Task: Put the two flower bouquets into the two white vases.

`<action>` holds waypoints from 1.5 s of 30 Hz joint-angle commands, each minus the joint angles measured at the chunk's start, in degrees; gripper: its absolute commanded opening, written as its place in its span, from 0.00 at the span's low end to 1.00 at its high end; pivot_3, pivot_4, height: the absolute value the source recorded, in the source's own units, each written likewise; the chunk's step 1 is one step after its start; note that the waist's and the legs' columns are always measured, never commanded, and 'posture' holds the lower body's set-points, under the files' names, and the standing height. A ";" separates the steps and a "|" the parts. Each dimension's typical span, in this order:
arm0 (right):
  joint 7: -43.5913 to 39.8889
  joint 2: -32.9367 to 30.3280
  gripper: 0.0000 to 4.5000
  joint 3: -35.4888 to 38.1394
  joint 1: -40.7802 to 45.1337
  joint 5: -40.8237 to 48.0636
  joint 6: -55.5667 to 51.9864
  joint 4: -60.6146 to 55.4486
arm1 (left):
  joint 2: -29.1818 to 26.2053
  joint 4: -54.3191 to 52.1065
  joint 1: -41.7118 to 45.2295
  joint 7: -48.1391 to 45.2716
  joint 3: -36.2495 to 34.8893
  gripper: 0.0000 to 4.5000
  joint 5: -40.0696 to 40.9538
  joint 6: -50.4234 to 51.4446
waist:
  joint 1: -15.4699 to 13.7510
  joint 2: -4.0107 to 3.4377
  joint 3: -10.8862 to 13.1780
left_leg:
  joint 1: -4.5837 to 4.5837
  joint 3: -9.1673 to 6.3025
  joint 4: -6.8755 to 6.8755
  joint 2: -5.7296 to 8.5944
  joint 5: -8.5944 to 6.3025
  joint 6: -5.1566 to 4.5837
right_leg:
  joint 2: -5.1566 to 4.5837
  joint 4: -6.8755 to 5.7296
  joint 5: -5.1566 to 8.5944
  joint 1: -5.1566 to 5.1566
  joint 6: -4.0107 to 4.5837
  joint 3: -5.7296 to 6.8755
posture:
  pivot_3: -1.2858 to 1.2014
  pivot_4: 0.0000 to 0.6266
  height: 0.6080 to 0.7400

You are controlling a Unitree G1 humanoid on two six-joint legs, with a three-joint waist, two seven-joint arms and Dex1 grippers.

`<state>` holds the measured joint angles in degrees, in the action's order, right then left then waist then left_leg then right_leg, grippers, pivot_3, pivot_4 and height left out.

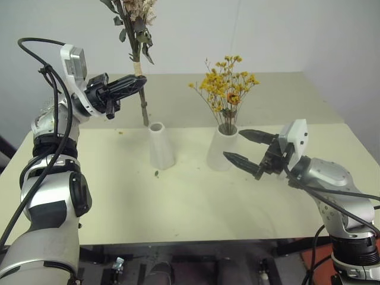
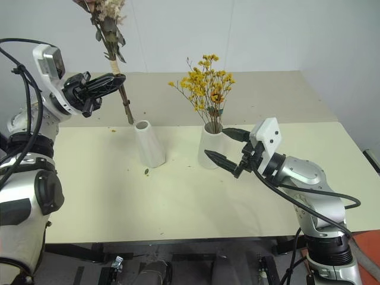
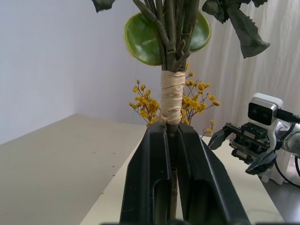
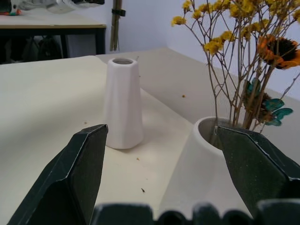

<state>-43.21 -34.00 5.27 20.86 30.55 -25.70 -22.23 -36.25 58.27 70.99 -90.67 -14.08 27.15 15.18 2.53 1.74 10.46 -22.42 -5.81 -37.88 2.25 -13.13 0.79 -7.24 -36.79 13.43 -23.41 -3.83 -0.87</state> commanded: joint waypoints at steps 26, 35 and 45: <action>2.10 1.43 0.96 0.50 -0.40 0.96 -0.16 -4.62 | 3.69 1.77 2.72 1.47 -1.09 0.00 -1.48 -4.12 | -0.05 0.00 0.00 | -0.02 0.00 0.00 0.00 0.00 0.00 | 0.00 -0.01 0.00 -0.02 0.00 0.00 | 0.52 0.24 1.00; 2.54 0.97 0.96 0.93 -0.84 1.29 -0.68 -5.43 | 4.37 1.57 0.90 1.70 -1.27 0.00 -2.40 -3.94 | 0.00 0.00 0.00 | -0.01 0.00 0.00 0.00 0.00 0.00 | 0.00 -0.04 0.00 -0.02 0.00 0.00 | 0.52 0.24 1.00; 3.01 0.97 0.96 1.33 -1.32 1.36 -1.04 -6.24 | 4.43 -0.15 -1.95 2.79 -1.23 0.00 -2.30 -3.37 | -0.01 0.00 0.00 | 0.00 0.00 0.00 0.00 0.00 0.00 | 0.00 -0.05 0.00 -0.03 0.00 -0.01 | 0.52 0.24 1.00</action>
<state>-40.65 -32.53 4.98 19.43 30.64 -26.67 -26.11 -31.43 60.47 68.57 -88.16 -14.75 24.59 12.41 2.52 1.74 10.47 -22.43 -5.81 -37.89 2.25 -13.13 0.79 -7.24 -36.85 13.42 -23.44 -3.83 -0.88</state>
